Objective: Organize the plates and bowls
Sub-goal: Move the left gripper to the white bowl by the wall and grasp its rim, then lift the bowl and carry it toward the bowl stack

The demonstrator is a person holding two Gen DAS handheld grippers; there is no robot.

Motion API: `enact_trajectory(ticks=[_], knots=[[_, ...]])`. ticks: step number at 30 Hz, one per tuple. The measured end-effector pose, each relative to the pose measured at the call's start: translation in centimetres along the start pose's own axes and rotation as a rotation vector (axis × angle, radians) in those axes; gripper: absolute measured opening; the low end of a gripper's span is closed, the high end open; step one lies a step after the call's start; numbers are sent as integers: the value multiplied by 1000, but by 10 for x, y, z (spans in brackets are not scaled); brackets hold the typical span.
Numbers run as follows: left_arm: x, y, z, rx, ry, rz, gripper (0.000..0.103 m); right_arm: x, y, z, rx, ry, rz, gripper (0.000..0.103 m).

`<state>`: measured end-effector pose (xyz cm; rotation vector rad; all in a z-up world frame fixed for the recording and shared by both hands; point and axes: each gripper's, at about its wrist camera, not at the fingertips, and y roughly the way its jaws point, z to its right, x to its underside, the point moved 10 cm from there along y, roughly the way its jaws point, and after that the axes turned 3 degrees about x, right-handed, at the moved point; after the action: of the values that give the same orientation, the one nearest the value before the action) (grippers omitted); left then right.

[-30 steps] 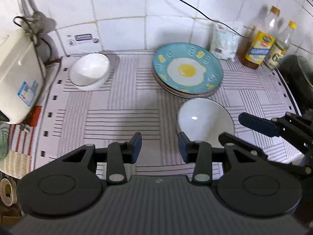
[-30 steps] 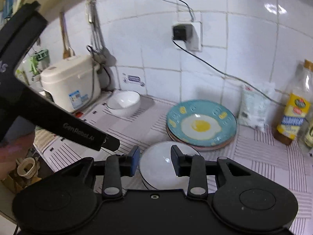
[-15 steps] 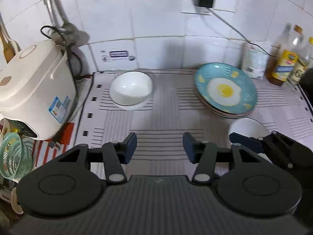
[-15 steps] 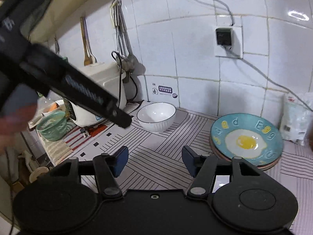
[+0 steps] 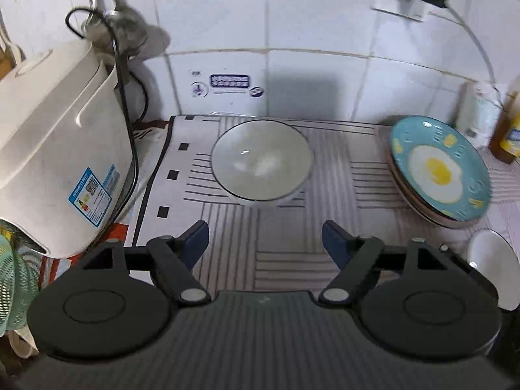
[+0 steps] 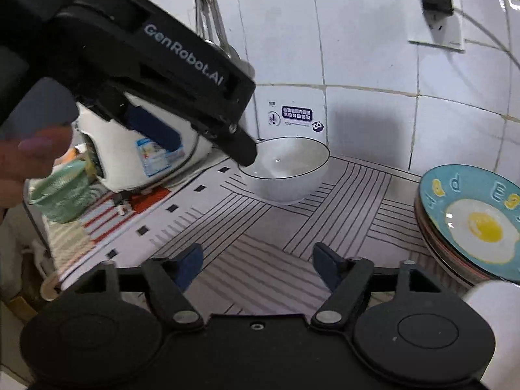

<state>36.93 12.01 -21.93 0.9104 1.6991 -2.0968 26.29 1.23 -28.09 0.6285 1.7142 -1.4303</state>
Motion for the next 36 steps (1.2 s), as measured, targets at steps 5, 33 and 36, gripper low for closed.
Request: enact_trajectory(ticks=[5,33,36], knots=[[-7,28,-20,6,-45,-9,77,-13,40,6,3,-7,1,93],[-23,134,-54,-11,-276,-63,15,-46,150,20,88,-18,-57,99],[-22,129,-48,-16,-237,-77,15,-44,148,20,90,-12,-44,99]])
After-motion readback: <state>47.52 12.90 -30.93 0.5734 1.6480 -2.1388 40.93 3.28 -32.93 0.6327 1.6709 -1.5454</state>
